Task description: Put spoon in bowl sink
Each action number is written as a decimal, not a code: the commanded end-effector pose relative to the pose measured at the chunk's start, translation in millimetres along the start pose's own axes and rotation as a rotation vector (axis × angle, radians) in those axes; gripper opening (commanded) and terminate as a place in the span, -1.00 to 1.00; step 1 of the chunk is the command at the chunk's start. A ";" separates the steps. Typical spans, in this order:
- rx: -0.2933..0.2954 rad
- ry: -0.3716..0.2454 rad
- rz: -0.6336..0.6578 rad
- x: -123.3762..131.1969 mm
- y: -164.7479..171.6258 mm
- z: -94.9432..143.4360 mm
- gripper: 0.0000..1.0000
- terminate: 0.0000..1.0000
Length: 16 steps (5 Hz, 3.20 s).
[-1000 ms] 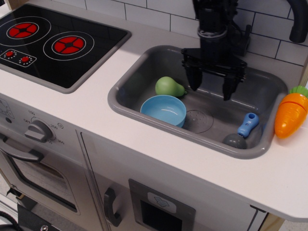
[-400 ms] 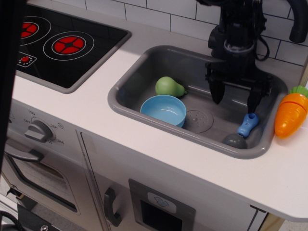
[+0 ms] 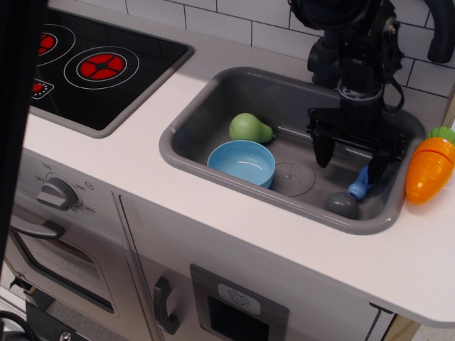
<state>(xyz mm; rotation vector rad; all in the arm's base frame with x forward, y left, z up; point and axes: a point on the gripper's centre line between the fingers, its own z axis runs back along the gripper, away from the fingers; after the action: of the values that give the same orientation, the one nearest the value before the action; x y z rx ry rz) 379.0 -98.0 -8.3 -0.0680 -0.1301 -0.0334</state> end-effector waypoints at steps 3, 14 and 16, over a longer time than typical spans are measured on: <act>0.014 -0.056 0.025 6.3 -0.7 9.0 -1.00 -1.00; -0.066 -0.176 -0.046 11.2 116.5 88.6 -1.00 -1.00; -0.031 -0.201 -0.045 1.7 115.6 84.9 -1.00 -1.00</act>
<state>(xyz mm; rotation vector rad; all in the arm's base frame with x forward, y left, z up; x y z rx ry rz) 370.4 22.8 40.8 -0.1096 -0.2575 -0.0669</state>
